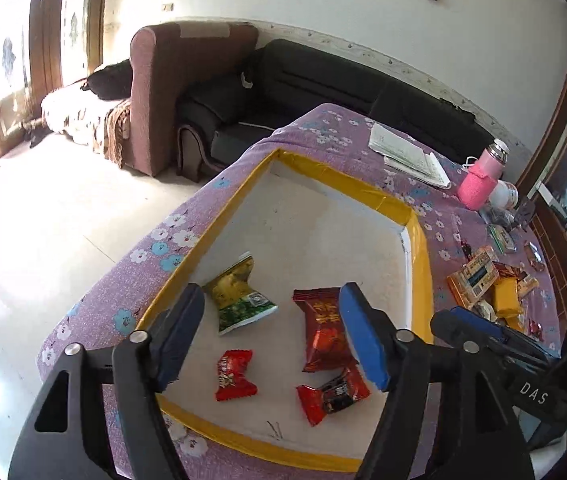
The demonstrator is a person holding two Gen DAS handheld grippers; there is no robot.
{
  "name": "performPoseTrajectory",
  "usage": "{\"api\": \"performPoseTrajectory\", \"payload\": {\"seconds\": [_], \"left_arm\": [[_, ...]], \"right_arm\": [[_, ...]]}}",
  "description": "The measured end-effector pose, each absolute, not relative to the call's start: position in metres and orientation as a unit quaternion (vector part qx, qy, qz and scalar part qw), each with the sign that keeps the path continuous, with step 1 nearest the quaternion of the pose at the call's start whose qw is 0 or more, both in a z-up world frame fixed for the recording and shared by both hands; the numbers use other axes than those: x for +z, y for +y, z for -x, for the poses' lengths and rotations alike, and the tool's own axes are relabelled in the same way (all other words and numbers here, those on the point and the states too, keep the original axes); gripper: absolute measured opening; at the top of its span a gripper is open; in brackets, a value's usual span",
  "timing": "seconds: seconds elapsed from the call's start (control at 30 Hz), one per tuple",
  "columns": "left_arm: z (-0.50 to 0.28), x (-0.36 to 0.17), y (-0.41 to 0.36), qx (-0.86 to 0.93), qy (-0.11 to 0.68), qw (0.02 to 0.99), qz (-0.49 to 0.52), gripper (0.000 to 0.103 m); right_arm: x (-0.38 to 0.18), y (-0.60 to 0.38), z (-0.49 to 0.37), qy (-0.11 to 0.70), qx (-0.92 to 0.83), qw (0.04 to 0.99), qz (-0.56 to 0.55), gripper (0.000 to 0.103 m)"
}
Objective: Organize snacks
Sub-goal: 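Carry both packets over the tray and open both tools, then move both tools back over the snack pile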
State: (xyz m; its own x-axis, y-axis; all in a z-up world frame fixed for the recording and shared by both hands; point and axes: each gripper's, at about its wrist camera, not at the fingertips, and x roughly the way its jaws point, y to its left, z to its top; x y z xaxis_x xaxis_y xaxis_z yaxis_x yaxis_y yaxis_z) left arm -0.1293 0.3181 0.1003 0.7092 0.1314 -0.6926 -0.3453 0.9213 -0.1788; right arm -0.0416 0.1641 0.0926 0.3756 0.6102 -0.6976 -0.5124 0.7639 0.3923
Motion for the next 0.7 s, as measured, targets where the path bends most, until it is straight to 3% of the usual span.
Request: {"api": "performPoseTrajectory", "payload": {"seconds": [0.37,0.7], "left_arm": [[0.122,0.122,0.193,0.05,0.349,0.935,0.04,0.072],[0.112,0.118,0.148,0.04,0.376,0.926,0.015,0.072]], "right_arm": [[0.091,-0.018,0.045,0.406,0.225,0.865,-0.192,0.057],[0.109,-0.146,0.055,0.373,0.117,0.904,-0.17,0.058]]}}
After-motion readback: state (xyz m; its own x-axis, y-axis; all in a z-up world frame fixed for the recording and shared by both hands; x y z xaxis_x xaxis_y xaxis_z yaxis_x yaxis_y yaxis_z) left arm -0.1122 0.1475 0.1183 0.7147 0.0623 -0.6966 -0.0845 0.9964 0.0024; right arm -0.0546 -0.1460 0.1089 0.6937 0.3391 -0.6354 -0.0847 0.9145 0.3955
